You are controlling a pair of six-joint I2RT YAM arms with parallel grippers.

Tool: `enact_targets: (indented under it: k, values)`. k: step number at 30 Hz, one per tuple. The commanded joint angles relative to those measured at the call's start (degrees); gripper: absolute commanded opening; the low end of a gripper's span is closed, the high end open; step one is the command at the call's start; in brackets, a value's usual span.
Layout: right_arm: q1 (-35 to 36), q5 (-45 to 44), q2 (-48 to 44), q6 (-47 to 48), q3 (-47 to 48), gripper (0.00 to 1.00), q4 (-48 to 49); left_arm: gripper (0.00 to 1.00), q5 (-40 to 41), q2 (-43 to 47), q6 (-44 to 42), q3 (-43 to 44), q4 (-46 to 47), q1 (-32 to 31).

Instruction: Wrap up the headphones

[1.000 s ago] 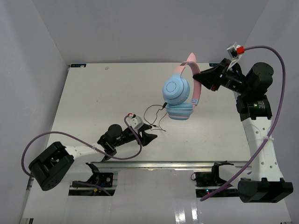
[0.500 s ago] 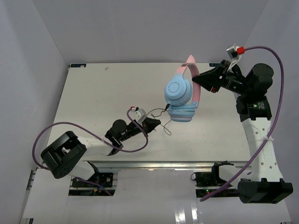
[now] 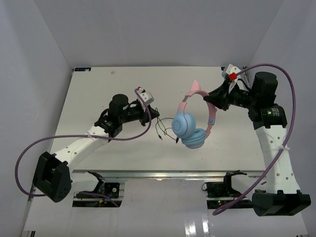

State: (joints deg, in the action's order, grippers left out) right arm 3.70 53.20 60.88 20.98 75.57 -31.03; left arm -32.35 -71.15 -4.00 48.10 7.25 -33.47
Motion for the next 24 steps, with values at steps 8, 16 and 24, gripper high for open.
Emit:
enact_targets:
  k: [8,16,24]
  values:
    - [19.23,-31.39,-6.92,13.05,-7.65,0.08,-5.29,0.00,-6.09,-15.94,5.73,27.30,-38.51,3.60]
    - [23.20,-55.09,-8.26,-3.57,-18.03,0.08,11.29,0.00,-7.40,-13.86,15.81,33.54,-43.58,2.53]
    - [23.19,-64.74,-5.15,-14.84,-18.37,0.08,18.48,0.00,-11.85,-13.94,22.19,36.42,-45.33,-1.20]
